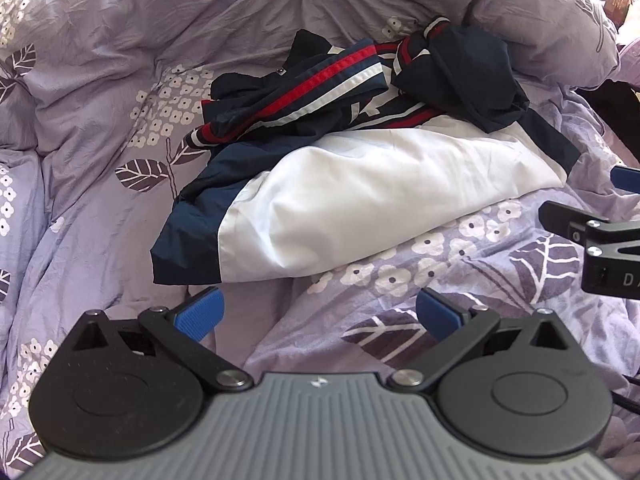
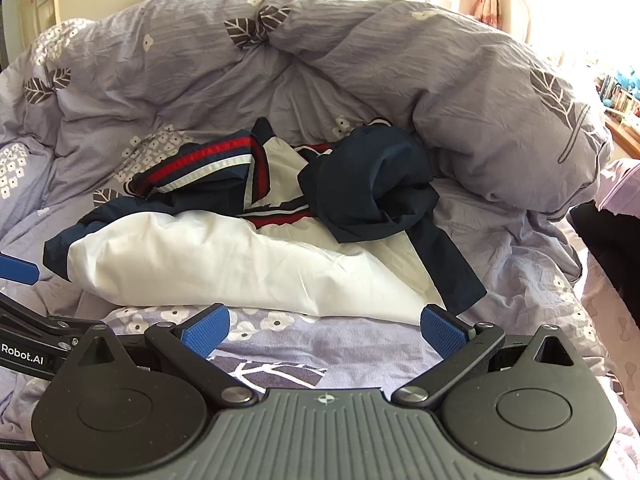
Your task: Fold clothes
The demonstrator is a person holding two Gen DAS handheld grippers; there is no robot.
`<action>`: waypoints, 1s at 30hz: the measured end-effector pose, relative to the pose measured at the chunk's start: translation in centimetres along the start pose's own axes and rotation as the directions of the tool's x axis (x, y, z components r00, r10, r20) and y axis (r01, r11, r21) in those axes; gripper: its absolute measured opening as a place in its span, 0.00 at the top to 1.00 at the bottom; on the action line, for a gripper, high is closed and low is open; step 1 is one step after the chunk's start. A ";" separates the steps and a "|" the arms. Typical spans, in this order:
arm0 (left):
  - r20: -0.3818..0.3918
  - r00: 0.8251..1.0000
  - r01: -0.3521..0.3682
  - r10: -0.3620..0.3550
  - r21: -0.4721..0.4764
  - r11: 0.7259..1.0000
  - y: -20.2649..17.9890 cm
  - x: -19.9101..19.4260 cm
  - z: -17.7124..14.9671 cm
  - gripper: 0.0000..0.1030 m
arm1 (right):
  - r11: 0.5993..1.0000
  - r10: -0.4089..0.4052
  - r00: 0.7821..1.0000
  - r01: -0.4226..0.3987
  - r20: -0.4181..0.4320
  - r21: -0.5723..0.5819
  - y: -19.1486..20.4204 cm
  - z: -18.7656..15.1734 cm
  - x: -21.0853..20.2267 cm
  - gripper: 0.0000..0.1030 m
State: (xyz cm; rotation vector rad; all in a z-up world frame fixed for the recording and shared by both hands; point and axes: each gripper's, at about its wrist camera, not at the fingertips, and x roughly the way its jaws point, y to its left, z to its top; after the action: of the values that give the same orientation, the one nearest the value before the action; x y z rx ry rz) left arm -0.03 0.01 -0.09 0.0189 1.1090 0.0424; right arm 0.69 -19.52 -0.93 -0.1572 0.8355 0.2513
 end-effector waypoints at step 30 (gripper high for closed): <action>-0.054 0.998 0.008 -0.009 -0.009 1.000 0.3 1.1 -0.1 0.00 | 0.998 0.019 1.000 -0.019 0.004 -0.056 1.3 0.1 0.1 0.00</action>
State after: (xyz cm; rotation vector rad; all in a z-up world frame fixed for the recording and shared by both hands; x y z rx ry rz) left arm 0.36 0.33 -1.06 0.0051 1.1633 0.0407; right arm 0.40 -18.22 -0.97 -0.2006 0.8259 0.2930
